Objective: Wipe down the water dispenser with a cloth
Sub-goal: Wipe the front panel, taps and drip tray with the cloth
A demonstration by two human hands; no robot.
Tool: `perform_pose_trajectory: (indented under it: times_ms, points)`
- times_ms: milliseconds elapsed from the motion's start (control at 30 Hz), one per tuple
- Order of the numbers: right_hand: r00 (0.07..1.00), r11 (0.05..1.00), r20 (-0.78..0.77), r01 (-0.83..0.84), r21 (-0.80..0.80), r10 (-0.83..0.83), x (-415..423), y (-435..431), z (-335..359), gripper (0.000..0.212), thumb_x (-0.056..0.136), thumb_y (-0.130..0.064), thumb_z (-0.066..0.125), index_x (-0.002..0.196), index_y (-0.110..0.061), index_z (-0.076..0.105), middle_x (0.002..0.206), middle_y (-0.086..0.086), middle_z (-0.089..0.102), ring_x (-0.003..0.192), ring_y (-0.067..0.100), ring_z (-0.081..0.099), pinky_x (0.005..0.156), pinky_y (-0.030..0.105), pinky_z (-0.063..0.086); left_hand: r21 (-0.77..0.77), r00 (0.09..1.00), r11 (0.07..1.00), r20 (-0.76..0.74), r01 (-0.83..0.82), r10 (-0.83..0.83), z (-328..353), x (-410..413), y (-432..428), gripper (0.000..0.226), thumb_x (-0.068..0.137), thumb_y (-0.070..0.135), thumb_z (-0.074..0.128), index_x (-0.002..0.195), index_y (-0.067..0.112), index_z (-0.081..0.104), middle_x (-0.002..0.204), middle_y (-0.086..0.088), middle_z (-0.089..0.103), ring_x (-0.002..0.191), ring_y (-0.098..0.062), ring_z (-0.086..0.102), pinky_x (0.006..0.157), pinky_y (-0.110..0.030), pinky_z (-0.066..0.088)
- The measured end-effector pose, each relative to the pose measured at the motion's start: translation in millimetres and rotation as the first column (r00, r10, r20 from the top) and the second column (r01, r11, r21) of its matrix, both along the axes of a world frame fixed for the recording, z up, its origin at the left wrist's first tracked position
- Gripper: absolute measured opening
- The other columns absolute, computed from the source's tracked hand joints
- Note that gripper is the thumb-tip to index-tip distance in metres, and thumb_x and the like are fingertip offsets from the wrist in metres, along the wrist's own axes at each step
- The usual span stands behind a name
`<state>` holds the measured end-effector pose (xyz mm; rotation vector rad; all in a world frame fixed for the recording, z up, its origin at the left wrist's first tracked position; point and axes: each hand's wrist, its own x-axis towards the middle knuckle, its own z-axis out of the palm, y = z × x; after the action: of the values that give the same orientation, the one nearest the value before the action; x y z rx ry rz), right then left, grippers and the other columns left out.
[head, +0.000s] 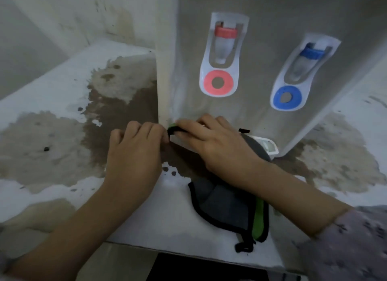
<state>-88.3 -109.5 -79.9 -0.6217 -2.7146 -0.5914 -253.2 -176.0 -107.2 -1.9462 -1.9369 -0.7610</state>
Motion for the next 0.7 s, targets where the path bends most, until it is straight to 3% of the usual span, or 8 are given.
perform_pose_trajectory:
  times_ms: [167,300,400,533,633,700]
  points:
    - [0.987,0.991,0.155,0.023,0.133,-0.043,-7,5,-17,0.048,0.087,-0.012,0.026,0.106,-0.017,0.069,0.121,-0.003,0.059,0.091,0.024,0.047,0.069,0.035,0.035,0.004,0.999,0.999,0.014,-0.039,0.039,-2,-1,-7,0.027,0.069,0.009,0.03,0.08,0.019,0.052,0.076,0.003,0.057,0.071,-0.022,0.047,0.063,-0.029,0.012]
    - [0.963,0.975,0.268,-0.028,0.22,-0.033,26,-2,-17,0.048,0.086,-0.012,0.028,0.105,-0.016,0.071,0.118,-0.005,0.059,0.09,0.021,0.037,0.071,0.034,0.024,0.021,0.999,1.0,-0.04,-0.015,0.016,3,7,-8,0.023,0.072,0.006,0.041,0.081,0.019,0.057,0.076,0.003,0.06,0.072,-0.024,0.051,0.063,-0.031,0.015]
    - [0.963,0.978,0.267,-0.014,0.207,-0.042,55,-11,-13,0.043,0.086,-0.01,0.032,0.096,-0.014,0.073,0.106,-0.004,0.064,0.085,0.021,0.042,0.07,0.034,0.025,0.003,0.998,1.0,-0.054,0.025,-0.025,4,16,-7,0.027,0.065,-0.003,0.063,0.081,0.018,0.061,0.077,0.002,0.065,0.072,-0.026,0.054,0.065,-0.032,0.017]
    - [0.96,0.986,0.26,0.061,0.156,-0.101,94,-19,-5,0.036,0.081,-0.009,0.039,0.084,-0.016,0.074,0.092,-0.003,0.066,0.081,0.023,0.058,0.07,0.034,0.028,-0.023,0.995,0.997,-0.063,0.075,-0.076,5,28,-5,0.032,0.06,-0.005,0.071,0.082,0.018,0.063,0.077,0.0,0.067,0.071,-0.026,0.054,0.066,-0.03,0.016]
    - [0.954,0.981,0.23,0.178,0.073,-0.19,115,-16,-1,0.026,0.069,-0.004,0.053,0.077,-0.018,0.074,0.082,-0.002,0.066,0.075,0.024,0.056,0.065,0.033,0.025,0.013,0.99,0.992,-0.07,0.124,-0.123,5,35,-1,0.034,0.061,-0.005,0.072,0.087,0.017,0.067,0.081,-0.001,0.069,0.073,-0.027,0.057,0.068,-0.034,0.026]
    - [0.956,0.967,0.146,0.256,0.002,-0.253,120,-11,2,0.03,0.064,-0.004,0.05,0.072,-0.02,0.074,0.074,-0.004,0.066,0.068,0.024,0.054,0.061,0.032,0.023,0.022,0.984,0.989,-0.101,0.147,-0.144,5,39,1,0.038,0.058,-0.002,0.075,0.09,0.017,0.068,0.085,-0.002,0.069,0.075,-0.028,0.059,0.068,-0.036,0.036]
